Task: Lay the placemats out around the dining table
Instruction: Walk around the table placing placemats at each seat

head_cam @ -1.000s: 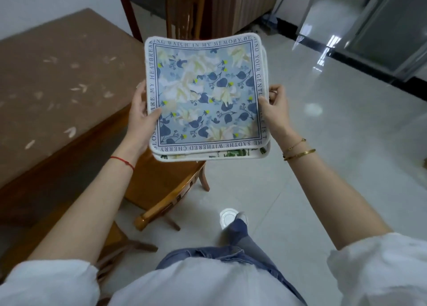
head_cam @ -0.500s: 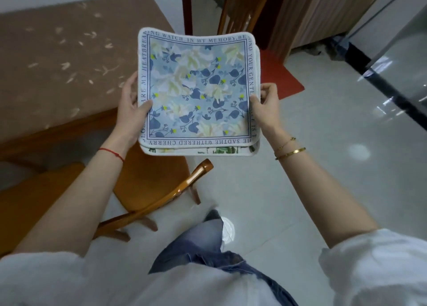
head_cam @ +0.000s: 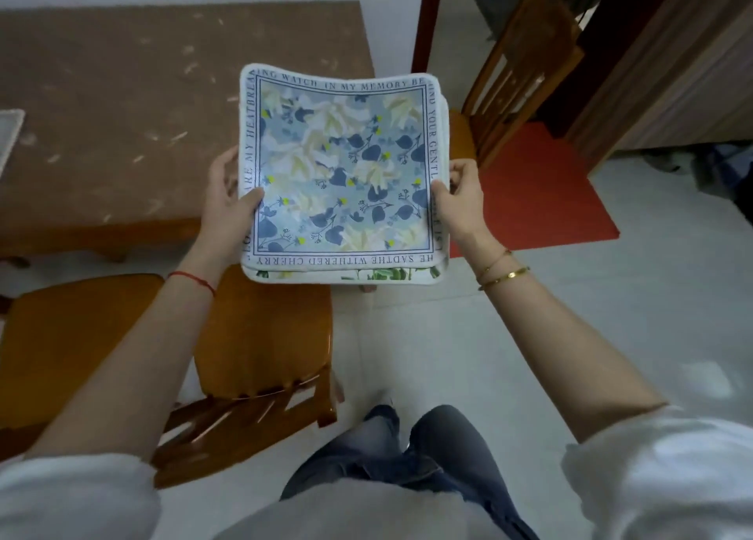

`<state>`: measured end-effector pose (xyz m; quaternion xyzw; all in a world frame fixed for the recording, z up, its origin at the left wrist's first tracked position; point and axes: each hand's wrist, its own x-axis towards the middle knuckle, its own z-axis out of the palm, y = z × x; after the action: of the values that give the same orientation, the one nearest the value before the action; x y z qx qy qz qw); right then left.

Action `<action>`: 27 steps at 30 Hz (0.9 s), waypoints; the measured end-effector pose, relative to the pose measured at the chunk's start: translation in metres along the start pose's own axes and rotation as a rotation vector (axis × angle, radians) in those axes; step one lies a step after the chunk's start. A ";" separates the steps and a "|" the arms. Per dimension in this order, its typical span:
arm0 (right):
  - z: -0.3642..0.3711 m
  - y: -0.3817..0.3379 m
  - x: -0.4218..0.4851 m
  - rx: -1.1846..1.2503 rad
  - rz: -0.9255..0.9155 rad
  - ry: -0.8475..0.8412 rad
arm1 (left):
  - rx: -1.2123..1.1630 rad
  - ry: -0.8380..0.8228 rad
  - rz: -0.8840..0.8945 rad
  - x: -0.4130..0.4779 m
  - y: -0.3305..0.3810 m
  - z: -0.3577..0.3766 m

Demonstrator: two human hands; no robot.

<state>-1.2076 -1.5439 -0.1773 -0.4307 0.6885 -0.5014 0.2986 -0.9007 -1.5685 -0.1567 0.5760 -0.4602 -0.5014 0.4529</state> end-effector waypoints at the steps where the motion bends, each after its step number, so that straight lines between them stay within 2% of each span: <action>1: 0.004 -0.001 0.011 -0.002 0.004 -0.016 | -0.001 0.012 0.000 0.006 0.003 0.002; 7: 0.038 -0.002 0.084 -0.009 0.017 -0.212 | 0.048 0.181 0.012 0.047 0.013 0.011; 11: 0.062 -0.010 0.132 -0.008 -0.011 -0.359 | 0.083 0.362 0.030 0.078 0.014 0.012; 16: 0.099 -0.028 0.175 0.044 -0.086 -0.485 | 0.130 0.504 0.026 0.114 0.015 0.000; 20: 0.142 -0.047 0.205 0.005 -0.159 -0.578 | 0.157 0.583 0.021 0.149 0.017 -0.019; 23: 0.181 -0.053 0.227 -0.032 -0.128 -0.641 | 0.190 0.608 0.008 0.181 0.019 -0.040; 27: 0.238 -0.057 0.253 -0.062 -0.103 -0.642 | 0.190 0.598 -0.004 0.228 0.015 -0.074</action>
<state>-1.1039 -1.8801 -0.1942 -0.6099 0.5515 -0.3331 0.4614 -0.8110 -1.7911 -0.1725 0.7386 -0.3504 -0.2652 0.5112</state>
